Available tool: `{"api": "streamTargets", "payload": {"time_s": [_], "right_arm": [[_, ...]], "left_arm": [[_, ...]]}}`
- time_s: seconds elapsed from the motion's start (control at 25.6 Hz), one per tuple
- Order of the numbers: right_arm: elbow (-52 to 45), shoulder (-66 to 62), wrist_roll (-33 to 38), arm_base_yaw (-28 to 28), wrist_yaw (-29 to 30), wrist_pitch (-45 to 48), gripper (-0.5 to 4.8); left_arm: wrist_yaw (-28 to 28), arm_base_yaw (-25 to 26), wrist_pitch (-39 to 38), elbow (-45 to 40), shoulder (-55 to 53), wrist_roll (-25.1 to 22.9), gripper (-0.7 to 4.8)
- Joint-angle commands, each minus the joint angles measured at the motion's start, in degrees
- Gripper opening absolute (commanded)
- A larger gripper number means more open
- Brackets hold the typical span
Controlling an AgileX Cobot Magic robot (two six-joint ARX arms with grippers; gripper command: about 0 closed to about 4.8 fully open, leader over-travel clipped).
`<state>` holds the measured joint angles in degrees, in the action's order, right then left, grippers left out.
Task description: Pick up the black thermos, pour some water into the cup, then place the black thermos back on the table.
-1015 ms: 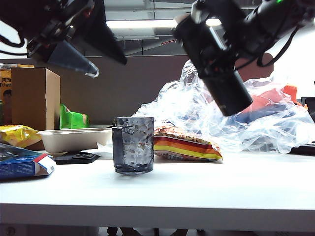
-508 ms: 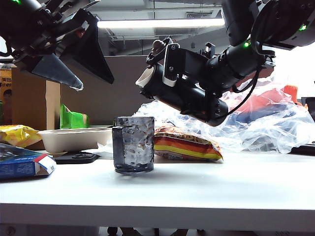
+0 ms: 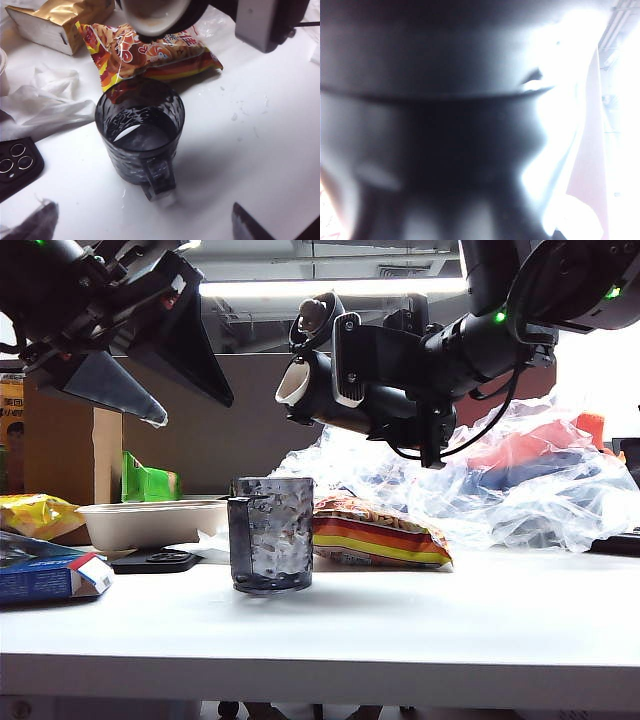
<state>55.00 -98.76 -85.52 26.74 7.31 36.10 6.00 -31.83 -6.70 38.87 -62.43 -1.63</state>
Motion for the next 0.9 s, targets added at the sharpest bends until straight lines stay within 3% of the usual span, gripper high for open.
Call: {"api": "streamTargets", "payload": {"time_s": [0.04, 0.2, 0.9], "right_arm": [[0.6, 0.7, -6.4, 0.0, 0.1, 3.6, 1.48], [0.6, 0.7, -15.4, 0.0, 0.2, 4.2, 1.48], [0.6, 0.7, -20.0, 0.0, 1.6, 7.9, 1.48]], "left_arm": [[0.3, 0.1, 0.7, 0.4, 0.0, 0.0, 4.79], [1.8, 0.1, 0.7, 0.4, 0.1, -0.1, 4.79], [1.7, 0.1, -1.0, 0.4, 0.2, -0.1, 4.79]]}}
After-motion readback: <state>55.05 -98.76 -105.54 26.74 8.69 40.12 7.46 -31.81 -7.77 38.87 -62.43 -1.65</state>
